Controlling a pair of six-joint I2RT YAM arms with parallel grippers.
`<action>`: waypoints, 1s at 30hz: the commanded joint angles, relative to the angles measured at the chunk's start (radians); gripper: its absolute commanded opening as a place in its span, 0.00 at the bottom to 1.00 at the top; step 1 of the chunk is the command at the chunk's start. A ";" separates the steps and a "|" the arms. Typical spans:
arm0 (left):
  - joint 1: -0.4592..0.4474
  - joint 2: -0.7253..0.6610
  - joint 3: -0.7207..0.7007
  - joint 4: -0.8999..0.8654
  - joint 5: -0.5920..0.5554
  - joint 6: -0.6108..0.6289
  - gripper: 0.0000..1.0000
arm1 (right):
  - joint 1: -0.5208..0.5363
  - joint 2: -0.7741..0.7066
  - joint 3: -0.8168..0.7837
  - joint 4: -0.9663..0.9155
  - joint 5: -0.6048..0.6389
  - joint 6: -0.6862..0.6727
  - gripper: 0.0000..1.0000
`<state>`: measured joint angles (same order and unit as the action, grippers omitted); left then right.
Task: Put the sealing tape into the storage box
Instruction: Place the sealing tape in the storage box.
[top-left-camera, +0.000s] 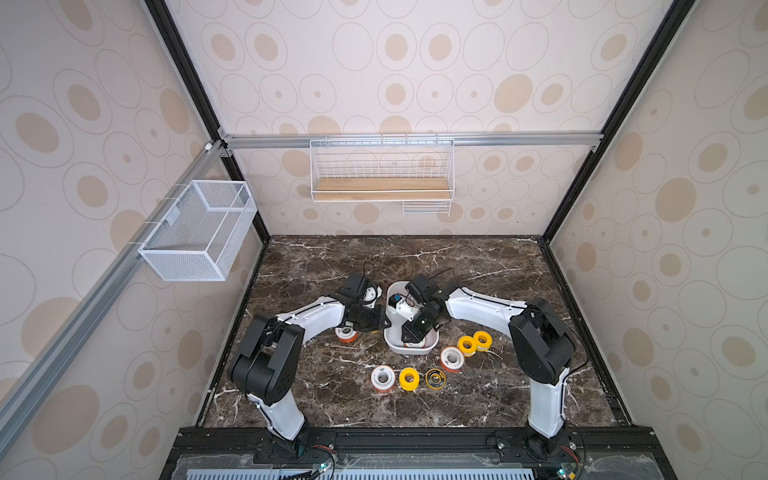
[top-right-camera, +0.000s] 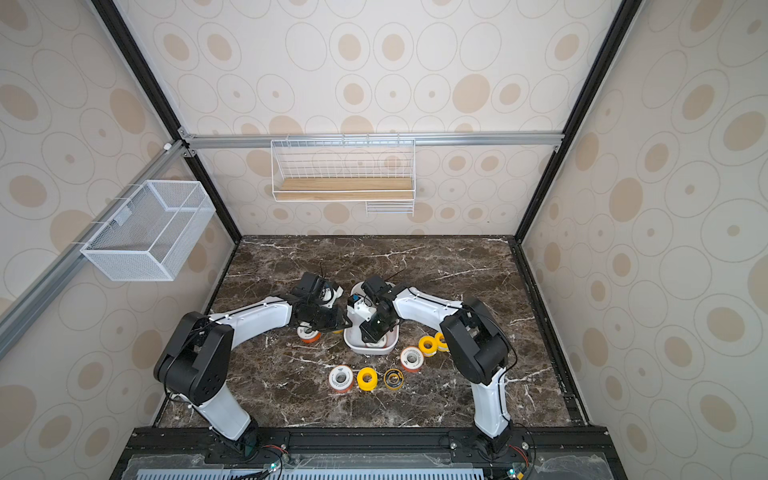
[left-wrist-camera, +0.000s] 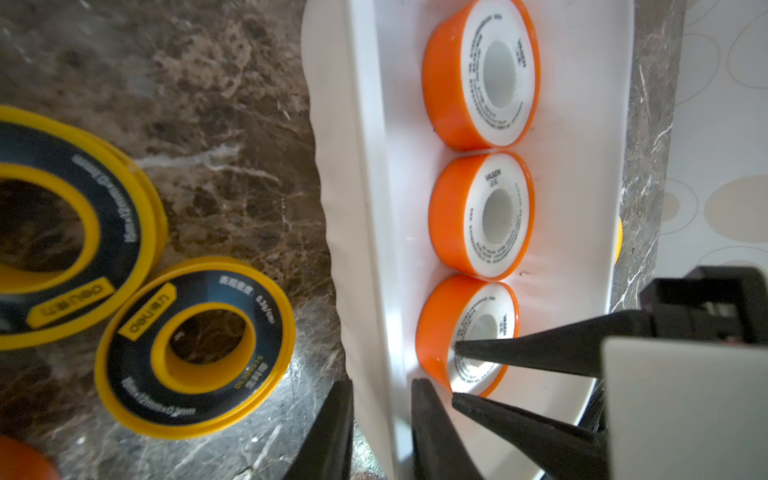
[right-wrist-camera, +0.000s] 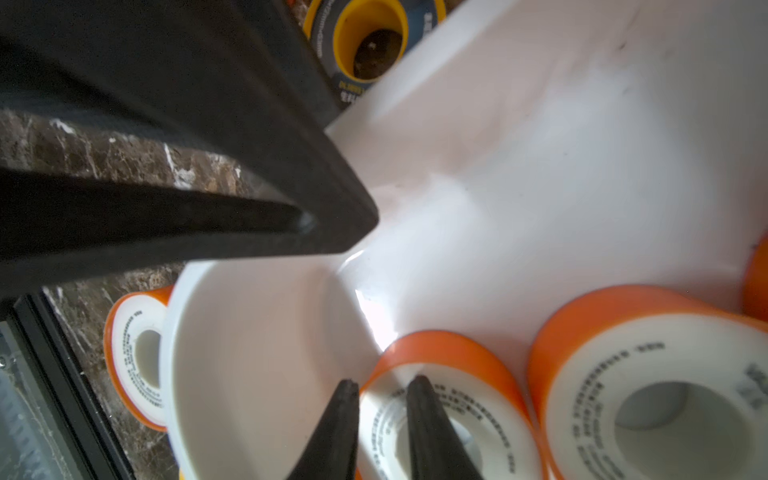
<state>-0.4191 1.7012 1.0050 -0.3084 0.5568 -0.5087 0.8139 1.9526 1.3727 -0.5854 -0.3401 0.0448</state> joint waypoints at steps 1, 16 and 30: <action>-0.004 0.012 0.038 -0.020 0.003 0.003 0.29 | 0.006 -0.024 -0.025 -0.051 0.072 -0.002 0.26; -0.005 0.008 0.044 -0.027 0.008 0.001 0.29 | 0.005 -0.101 -0.087 -0.054 0.098 -0.001 0.29; -0.005 -0.168 0.082 -0.169 -0.156 0.035 0.55 | -0.042 -0.370 -0.204 0.082 0.100 0.047 0.48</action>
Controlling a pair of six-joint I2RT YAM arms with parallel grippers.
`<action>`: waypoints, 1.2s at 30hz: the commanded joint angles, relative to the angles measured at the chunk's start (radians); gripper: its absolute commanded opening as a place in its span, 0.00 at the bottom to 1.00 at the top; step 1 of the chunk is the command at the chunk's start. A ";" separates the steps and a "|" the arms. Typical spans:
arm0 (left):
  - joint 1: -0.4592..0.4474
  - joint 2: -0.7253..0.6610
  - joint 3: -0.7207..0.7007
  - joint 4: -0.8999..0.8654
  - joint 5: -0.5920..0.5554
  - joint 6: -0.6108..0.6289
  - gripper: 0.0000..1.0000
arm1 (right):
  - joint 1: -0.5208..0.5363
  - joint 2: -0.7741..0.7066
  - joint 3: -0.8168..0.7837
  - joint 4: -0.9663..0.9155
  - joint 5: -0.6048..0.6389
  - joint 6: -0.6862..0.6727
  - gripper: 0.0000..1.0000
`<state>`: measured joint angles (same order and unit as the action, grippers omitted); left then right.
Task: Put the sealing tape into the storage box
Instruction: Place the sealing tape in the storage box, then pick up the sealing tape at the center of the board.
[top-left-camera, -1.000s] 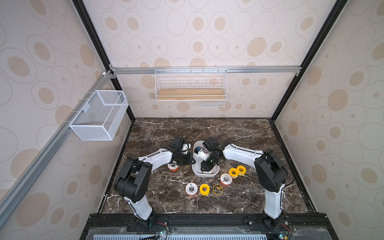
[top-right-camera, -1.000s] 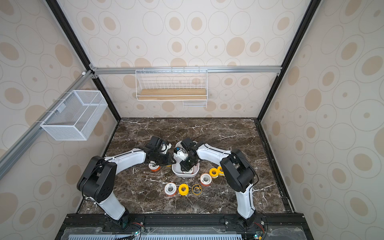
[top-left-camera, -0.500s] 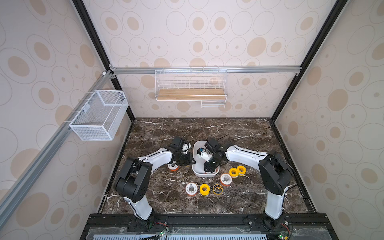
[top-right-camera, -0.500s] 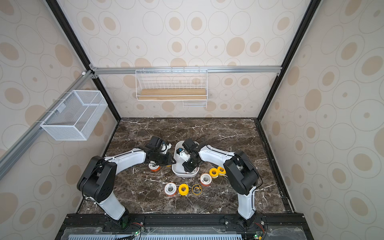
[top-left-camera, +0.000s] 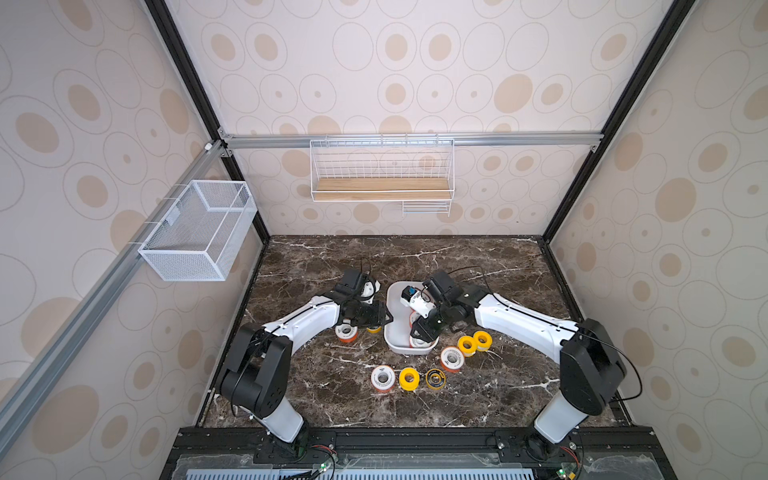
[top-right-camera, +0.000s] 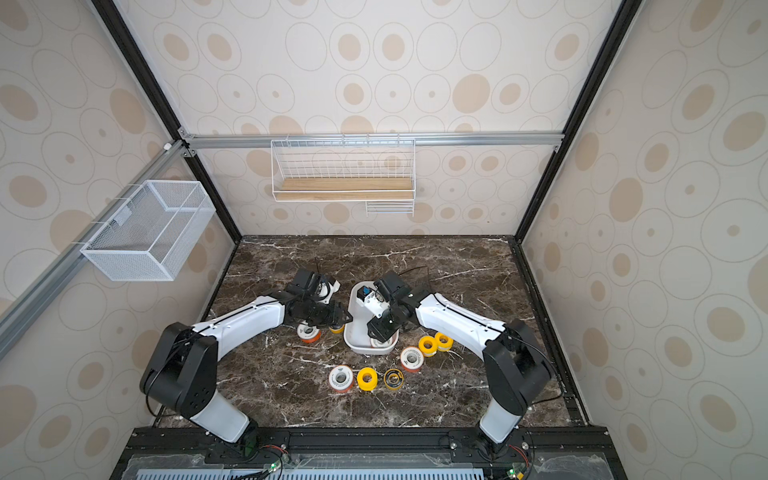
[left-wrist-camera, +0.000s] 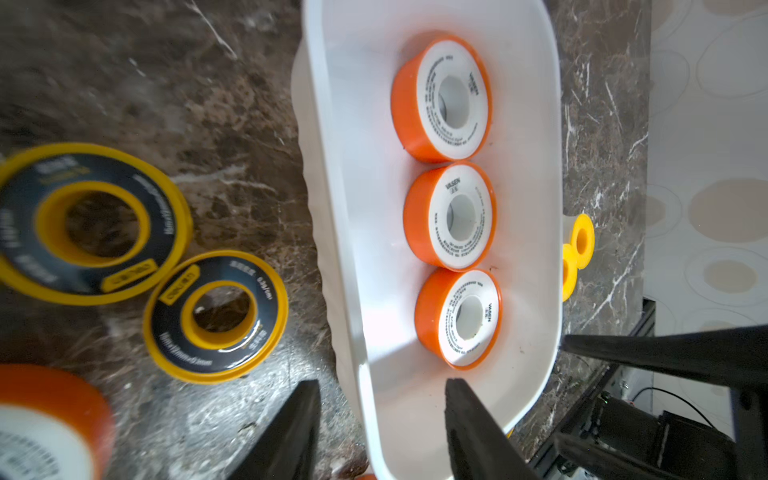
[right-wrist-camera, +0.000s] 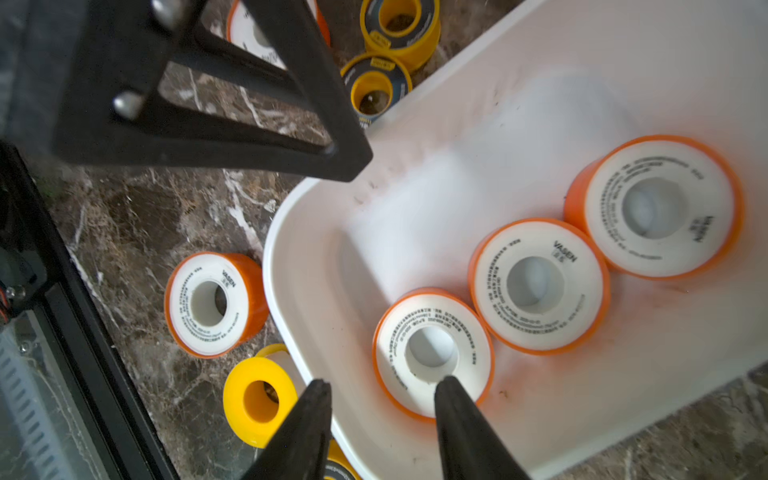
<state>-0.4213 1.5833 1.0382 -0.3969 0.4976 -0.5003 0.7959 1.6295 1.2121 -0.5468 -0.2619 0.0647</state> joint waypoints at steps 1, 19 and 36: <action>-0.002 -0.066 0.049 -0.097 -0.133 0.031 0.57 | -0.038 -0.069 -0.063 0.062 0.030 0.035 0.49; 0.001 -0.067 0.075 -0.181 -0.512 0.067 0.64 | -0.264 -0.231 -0.321 0.327 0.068 0.099 0.50; 0.004 0.203 0.241 -0.207 -0.568 0.108 0.82 | -0.288 -0.244 -0.384 0.354 0.123 0.089 0.51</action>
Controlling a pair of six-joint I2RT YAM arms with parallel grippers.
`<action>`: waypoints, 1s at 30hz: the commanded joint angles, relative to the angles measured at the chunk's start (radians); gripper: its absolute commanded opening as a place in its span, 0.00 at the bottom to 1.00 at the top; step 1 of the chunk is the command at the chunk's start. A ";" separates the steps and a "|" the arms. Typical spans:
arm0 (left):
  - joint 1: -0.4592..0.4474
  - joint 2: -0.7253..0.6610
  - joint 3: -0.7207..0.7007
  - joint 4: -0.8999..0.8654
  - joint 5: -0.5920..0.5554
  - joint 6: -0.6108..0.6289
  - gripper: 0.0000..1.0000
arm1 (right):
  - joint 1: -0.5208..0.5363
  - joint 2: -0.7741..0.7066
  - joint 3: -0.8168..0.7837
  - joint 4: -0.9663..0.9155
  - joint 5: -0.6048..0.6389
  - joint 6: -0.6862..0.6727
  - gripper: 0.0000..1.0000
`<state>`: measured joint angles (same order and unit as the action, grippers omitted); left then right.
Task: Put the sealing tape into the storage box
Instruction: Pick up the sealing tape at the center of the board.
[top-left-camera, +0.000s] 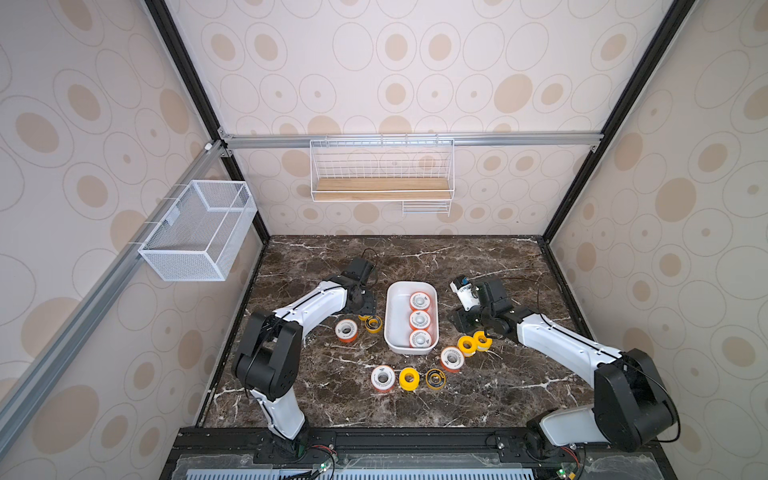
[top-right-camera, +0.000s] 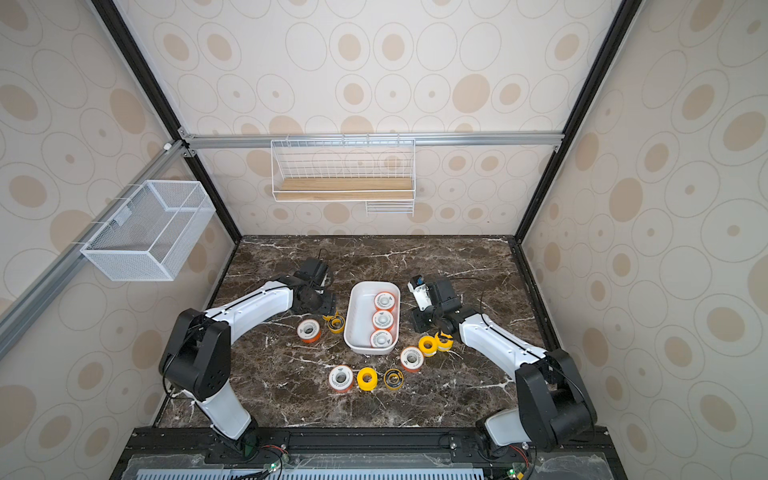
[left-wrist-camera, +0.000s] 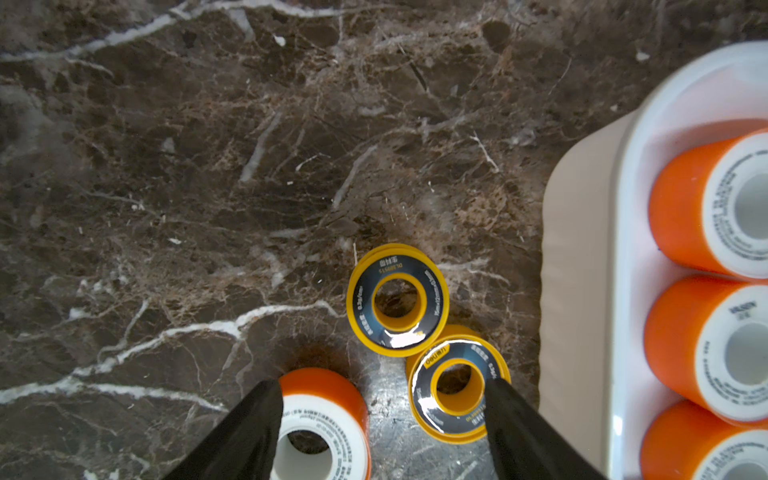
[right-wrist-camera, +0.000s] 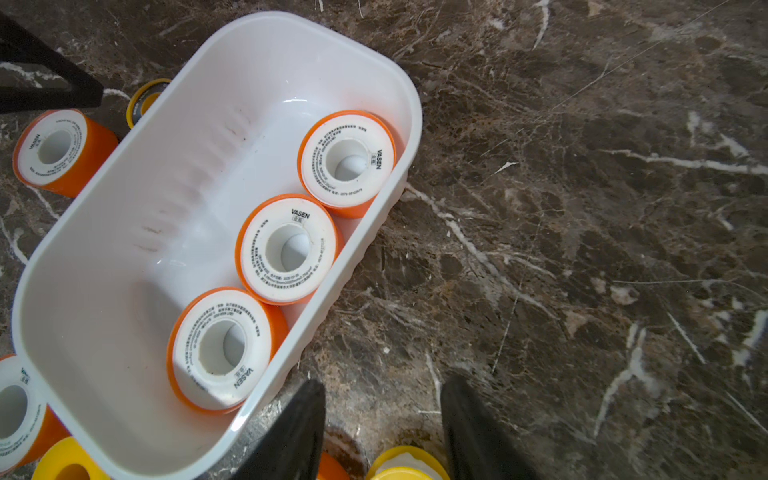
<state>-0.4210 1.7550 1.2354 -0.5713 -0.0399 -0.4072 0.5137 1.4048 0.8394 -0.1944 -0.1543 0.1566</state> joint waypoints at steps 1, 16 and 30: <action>0.005 0.046 0.050 -0.033 -0.031 0.015 0.84 | -0.007 -0.018 -0.009 0.001 0.017 -0.005 0.51; 0.008 0.198 0.149 -0.028 0.061 0.044 0.84 | -0.007 0.013 0.005 -0.013 0.019 -0.014 0.51; 0.008 0.234 0.164 -0.050 0.038 0.040 0.74 | -0.007 0.025 0.013 -0.017 0.000 -0.014 0.51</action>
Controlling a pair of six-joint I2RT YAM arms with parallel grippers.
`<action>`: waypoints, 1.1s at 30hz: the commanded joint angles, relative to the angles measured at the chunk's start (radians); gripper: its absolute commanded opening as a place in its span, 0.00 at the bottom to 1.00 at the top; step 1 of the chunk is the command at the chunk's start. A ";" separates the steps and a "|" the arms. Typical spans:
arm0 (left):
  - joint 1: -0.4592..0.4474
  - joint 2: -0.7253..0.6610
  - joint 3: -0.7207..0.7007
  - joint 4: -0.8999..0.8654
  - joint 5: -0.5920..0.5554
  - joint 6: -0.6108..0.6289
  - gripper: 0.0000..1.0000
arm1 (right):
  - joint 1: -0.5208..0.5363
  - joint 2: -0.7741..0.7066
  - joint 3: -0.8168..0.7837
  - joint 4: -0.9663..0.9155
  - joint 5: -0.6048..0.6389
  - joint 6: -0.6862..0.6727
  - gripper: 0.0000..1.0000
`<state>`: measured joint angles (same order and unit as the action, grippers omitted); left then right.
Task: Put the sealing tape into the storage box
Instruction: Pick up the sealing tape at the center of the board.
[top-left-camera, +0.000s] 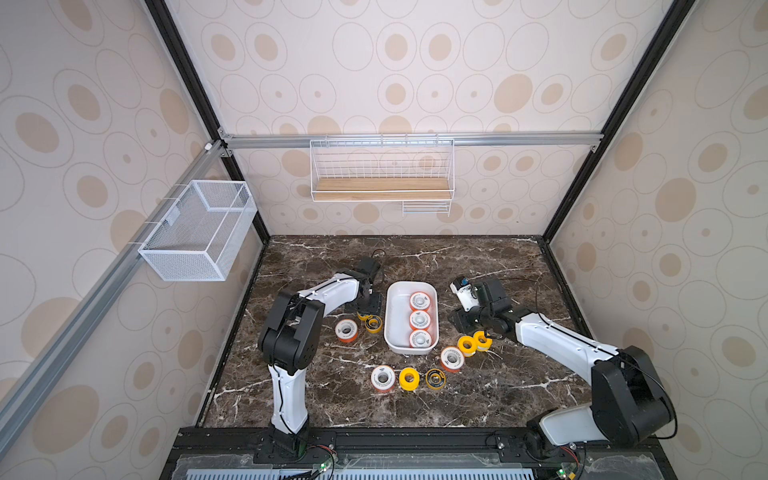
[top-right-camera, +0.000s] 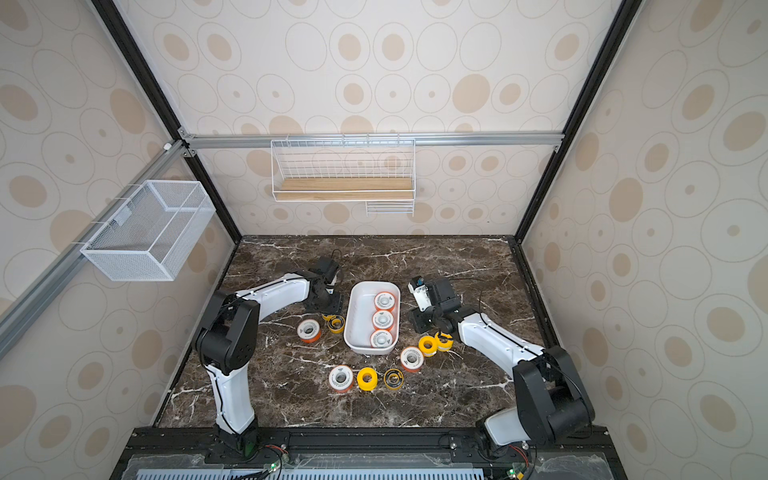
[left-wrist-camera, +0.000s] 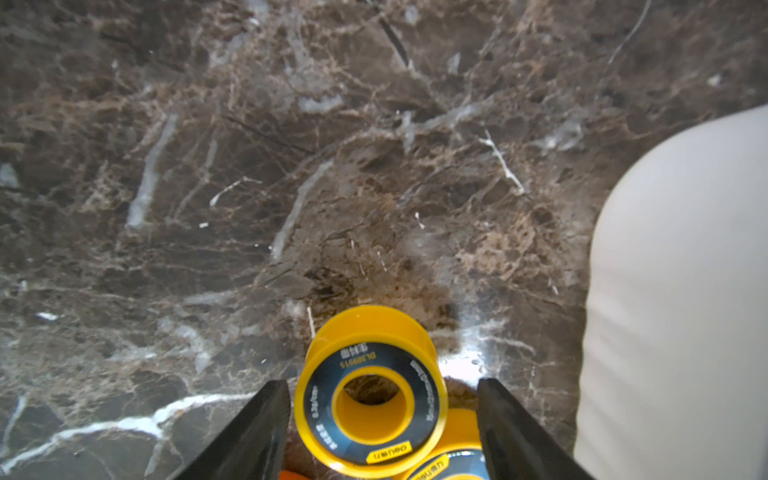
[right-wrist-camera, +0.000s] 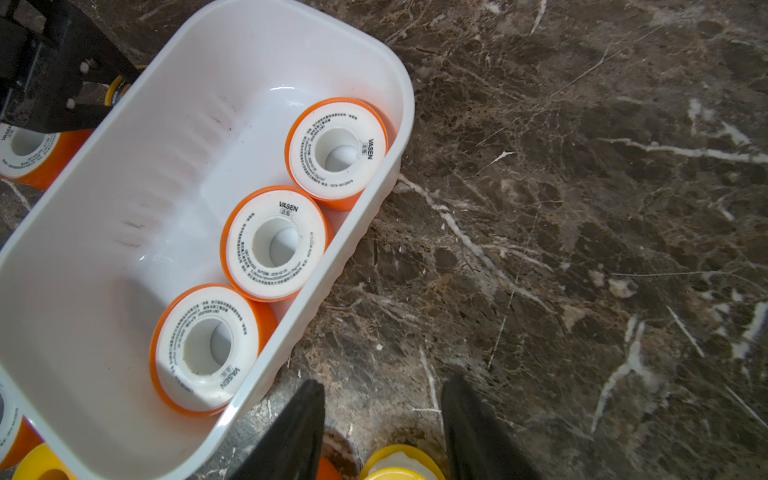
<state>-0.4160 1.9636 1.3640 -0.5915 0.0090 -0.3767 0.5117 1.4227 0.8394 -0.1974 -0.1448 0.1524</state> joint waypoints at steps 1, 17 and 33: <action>0.003 0.029 0.036 -0.031 -0.012 0.008 0.73 | -0.005 0.007 0.013 -0.014 -0.010 -0.009 0.51; 0.003 0.029 0.035 -0.033 -0.047 0.001 0.60 | -0.005 0.013 0.018 -0.018 -0.022 -0.010 0.51; -0.011 -0.133 0.075 -0.099 -0.067 0.004 0.57 | -0.005 0.069 0.055 0.006 -0.221 0.000 0.50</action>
<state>-0.4179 1.8809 1.3796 -0.6567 -0.0555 -0.3771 0.5110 1.4731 0.8604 -0.1947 -0.2977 0.1497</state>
